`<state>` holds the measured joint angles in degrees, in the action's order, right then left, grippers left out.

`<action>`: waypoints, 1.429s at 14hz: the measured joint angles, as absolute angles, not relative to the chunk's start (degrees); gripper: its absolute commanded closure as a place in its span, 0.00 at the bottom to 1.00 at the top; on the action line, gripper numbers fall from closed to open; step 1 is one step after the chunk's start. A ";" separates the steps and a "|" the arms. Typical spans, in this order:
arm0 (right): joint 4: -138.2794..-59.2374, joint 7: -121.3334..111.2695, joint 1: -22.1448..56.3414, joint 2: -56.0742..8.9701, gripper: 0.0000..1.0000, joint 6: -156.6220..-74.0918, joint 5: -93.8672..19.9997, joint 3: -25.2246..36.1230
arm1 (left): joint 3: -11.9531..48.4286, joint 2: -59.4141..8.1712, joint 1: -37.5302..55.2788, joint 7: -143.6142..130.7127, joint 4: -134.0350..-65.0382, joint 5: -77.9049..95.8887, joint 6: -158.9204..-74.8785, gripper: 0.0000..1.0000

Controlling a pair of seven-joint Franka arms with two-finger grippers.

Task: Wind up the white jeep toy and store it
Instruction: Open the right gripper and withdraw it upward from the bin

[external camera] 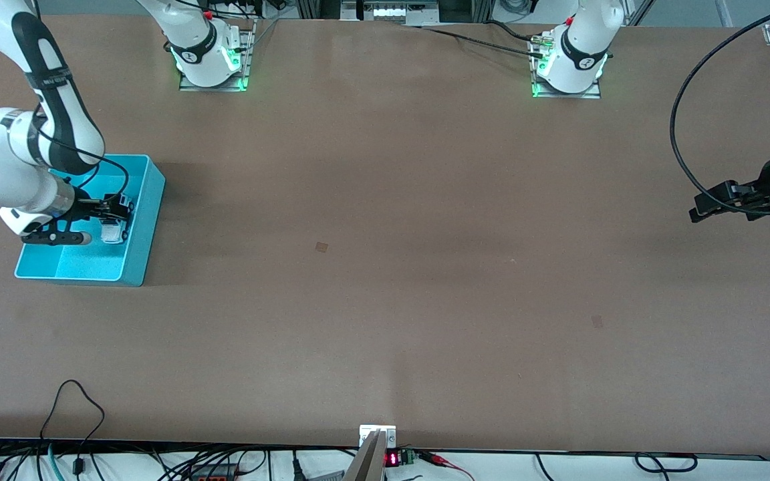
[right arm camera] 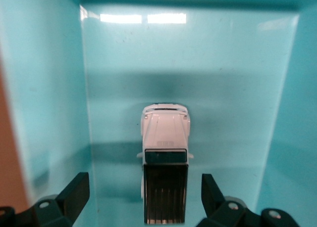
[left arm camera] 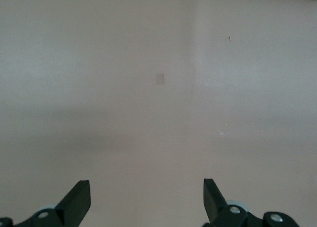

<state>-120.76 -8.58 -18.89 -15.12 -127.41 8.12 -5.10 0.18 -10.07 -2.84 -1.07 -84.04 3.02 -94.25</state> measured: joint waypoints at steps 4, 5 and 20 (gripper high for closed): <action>-105.11 -8.48 -18.92 -11.82 0.00 -107.44 8.10 -6.97 | 0.19 -10.07 -2.83 -1.07 -84.04 3.02 -94.25 0.00; -102.14 -8.43 -18.91 -11.48 0.00 -104.33 8.09 -7.47 | 0.19 -10.07 -2.83 -1.07 -84.05 3.02 -94.25 0.00; -80.87 -7.56 -9.05 -9.10 0.00 -81.69 3.91 -4.12 | 0.25 -9.89 -2.79 -1.07 -84.04 3.02 -94.26 0.00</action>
